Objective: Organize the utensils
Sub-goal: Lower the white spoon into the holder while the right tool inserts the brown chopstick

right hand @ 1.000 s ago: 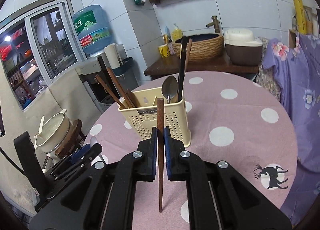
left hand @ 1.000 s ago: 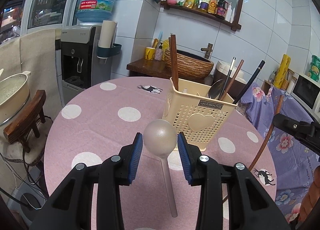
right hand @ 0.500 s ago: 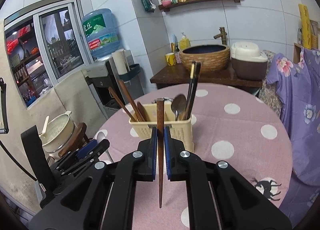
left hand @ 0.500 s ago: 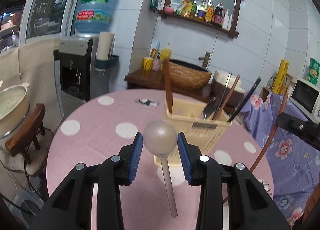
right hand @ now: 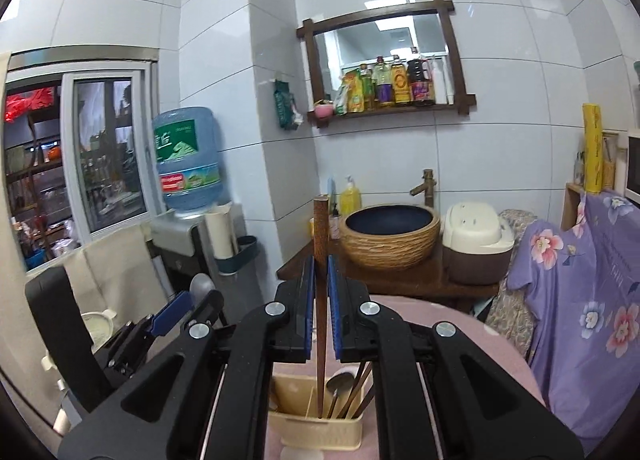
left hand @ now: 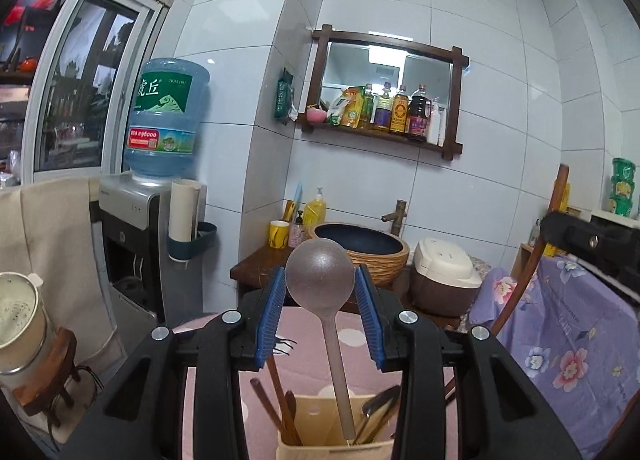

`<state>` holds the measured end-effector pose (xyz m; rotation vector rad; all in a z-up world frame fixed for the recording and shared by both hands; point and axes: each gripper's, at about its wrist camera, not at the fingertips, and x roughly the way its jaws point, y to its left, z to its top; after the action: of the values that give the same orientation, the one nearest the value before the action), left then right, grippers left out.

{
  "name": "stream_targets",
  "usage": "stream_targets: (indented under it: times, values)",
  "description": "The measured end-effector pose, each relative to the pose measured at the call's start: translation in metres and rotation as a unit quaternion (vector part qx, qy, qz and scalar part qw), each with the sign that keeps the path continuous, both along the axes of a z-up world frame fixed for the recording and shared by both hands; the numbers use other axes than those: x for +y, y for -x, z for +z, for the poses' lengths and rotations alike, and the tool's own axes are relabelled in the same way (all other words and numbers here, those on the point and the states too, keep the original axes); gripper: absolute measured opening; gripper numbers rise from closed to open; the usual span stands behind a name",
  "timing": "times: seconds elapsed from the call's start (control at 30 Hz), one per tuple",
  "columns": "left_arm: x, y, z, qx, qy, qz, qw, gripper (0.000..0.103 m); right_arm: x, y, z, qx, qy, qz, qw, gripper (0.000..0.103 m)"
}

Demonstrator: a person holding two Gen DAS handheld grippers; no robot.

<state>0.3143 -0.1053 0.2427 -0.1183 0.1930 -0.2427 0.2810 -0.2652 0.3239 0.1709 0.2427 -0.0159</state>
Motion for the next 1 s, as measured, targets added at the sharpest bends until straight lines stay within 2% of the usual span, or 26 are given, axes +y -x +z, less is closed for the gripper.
stream_targets:
  times: [0.3,0.6,0.77,1.0]
  values:
    - [-0.019,-0.021,-0.057,0.019,-0.035,-0.003,0.9992,0.036,0.008,-0.041,-0.058,0.04,0.021,-0.01,0.999,0.008]
    - [-0.019,-0.018,-0.089,0.033,-0.066,-0.02,0.9971,0.036,0.011,-0.057,-0.109,0.084,0.03,-0.002,0.996,0.008]
    - [-0.023,-0.019,-0.109,0.049,-0.094,-0.03,0.9939,0.036,0.011,-0.059,-0.125,0.098,0.035,-0.005,0.995,0.008]
    - [-0.024,-0.021,-0.123,0.066,-0.11,-0.038,0.991,0.037,0.017,-0.054,-0.126,0.093,0.052,-0.009,0.994,0.008]
